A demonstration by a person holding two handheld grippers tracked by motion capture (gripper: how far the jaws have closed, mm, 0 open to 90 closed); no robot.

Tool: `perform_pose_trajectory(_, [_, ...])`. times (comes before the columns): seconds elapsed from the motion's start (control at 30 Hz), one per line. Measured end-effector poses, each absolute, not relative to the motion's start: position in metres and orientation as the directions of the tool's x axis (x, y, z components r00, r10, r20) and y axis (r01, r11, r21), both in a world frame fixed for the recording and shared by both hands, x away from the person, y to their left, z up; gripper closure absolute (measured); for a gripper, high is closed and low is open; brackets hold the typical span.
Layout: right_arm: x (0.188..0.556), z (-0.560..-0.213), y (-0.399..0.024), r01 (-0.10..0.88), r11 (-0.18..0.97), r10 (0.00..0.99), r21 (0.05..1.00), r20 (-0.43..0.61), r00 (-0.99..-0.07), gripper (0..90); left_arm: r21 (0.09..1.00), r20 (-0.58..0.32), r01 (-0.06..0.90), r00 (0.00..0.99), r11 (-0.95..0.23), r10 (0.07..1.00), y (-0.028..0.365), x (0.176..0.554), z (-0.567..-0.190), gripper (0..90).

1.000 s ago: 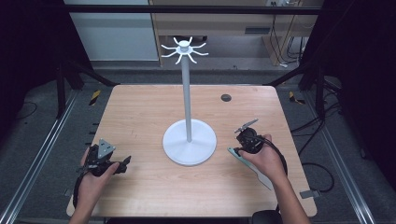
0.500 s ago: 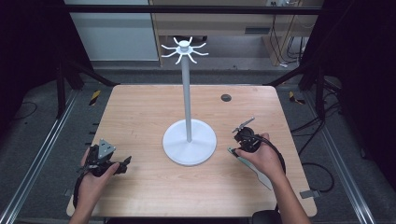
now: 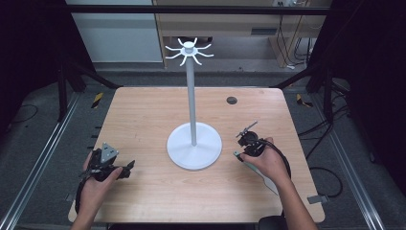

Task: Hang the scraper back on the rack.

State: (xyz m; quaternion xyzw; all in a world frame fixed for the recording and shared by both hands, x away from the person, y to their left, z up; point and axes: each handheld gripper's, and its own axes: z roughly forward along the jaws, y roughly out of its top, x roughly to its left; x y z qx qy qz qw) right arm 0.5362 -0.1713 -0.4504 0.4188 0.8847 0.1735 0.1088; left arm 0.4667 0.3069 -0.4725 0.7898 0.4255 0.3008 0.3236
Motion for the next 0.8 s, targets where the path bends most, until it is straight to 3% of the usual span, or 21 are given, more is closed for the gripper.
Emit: perform_pose_trajectory(0.8, [0.549,-0.467,-0.167,0.723,0.607,0.772,0.330,-0.029,-0.635,69.9,0.763,0.204,0.476,0.463,-0.436,0.863,0.306,0.467,-0.473,5.8])
